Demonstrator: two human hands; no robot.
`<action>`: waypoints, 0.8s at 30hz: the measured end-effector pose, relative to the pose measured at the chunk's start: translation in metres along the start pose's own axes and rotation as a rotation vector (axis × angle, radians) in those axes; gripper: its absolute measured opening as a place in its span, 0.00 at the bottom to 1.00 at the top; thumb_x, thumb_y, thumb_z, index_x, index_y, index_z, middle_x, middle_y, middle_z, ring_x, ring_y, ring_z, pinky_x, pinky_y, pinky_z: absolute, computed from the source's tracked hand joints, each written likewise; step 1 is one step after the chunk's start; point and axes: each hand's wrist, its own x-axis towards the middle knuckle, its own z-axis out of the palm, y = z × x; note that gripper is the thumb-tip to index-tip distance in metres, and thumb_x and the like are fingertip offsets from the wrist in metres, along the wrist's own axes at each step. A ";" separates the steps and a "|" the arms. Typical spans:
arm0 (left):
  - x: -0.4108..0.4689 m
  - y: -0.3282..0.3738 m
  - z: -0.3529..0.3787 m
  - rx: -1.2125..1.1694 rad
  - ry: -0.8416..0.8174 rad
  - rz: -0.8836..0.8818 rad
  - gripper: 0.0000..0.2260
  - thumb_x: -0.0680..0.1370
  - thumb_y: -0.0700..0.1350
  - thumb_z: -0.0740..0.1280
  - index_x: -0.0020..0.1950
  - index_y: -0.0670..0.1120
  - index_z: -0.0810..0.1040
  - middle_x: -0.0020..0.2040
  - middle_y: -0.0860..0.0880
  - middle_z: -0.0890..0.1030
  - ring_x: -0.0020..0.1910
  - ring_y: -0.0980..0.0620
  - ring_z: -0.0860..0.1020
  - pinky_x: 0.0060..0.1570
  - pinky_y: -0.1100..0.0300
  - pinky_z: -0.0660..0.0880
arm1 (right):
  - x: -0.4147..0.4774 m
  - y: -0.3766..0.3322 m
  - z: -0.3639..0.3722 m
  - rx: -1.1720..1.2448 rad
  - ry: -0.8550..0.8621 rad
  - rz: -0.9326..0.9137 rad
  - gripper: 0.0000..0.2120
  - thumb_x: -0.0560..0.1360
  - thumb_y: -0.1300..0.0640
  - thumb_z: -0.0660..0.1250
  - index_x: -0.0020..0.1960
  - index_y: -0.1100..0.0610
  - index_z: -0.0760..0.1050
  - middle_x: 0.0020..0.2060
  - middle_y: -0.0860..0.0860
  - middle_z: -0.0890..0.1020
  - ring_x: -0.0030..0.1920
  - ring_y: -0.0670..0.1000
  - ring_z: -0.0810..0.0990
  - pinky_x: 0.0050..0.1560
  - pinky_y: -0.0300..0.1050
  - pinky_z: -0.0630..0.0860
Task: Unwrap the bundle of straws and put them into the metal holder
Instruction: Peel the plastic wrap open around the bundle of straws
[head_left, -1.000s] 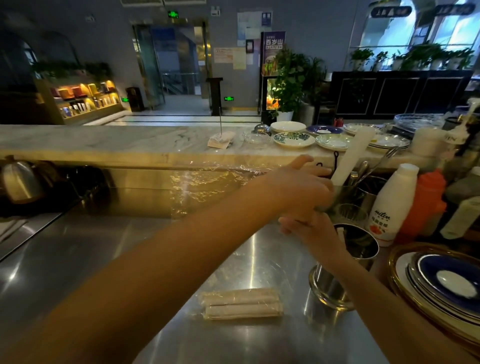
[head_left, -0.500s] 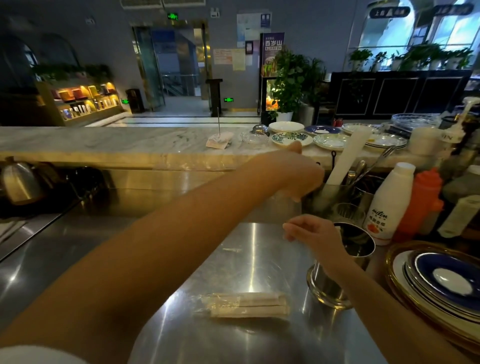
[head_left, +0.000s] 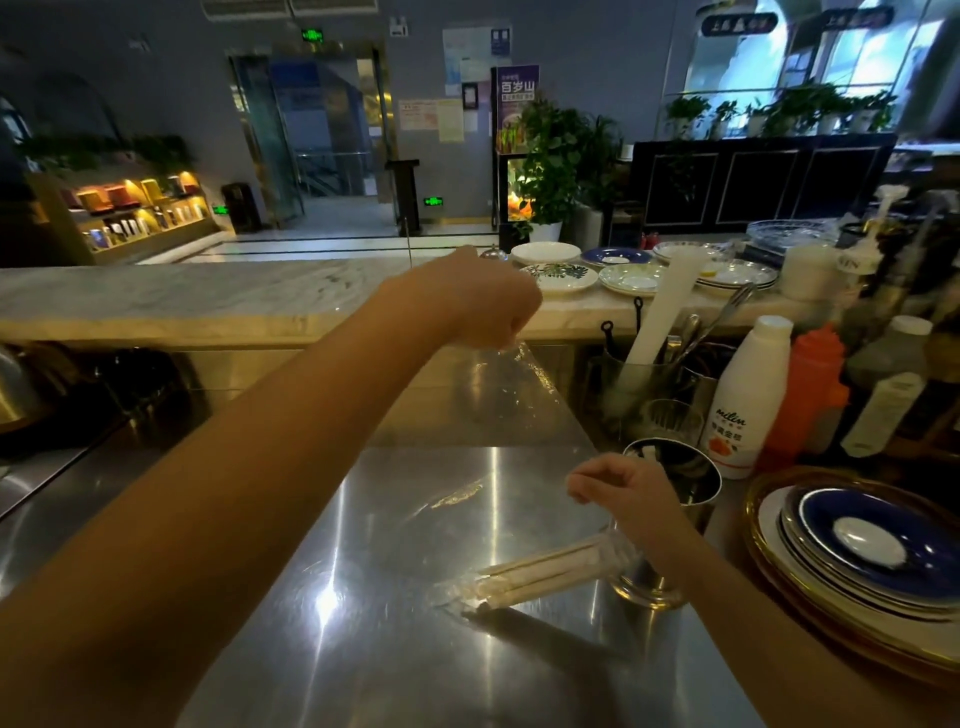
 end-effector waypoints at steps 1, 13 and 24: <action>-0.003 0.007 0.002 0.034 0.013 0.021 0.04 0.75 0.43 0.65 0.48 0.45 0.74 0.40 0.50 0.76 0.45 0.48 0.76 0.52 0.53 0.70 | 0.002 -0.002 -0.001 -0.017 -0.005 -0.001 0.06 0.71 0.64 0.67 0.39 0.55 0.78 0.35 0.52 0.81 0.39 0.47 0.80 0.43 0.37 0.77; 0.013 0.050 0.061 0.151 -0.121 0.239 0.03 0.75 0.44 0.66 0.48 0.48 0.75 0.43 0.50 0.78 0.45 0.48 0.78 0.54 0.53 0.71 | 0.011 -0.006 -0.002 -0.028 -0.021 -0.015 0.08 0.70 0.64 0.68 0.38 0.51 0.78 0.34 0.49 0.82 0.35 0.41 0.80 0.39 0.32 0.77; 0.004 0.021 0.045 0.001 -0.108 0.126 0.06 0.77 0.42 0.61 0.51 0.46 0.77 0.42 0.48 0.78 0.42 0.49 0.76 0.48 0.54 0.75 | -0.005 0.024 -0.024 -0.086 -0.078 0.129 0.06 0.72 0.63 0.67 0.44 0.52 0.78 0.42 0.51 0.82 0.41 0.44 0.81 0.38 0.32 0.77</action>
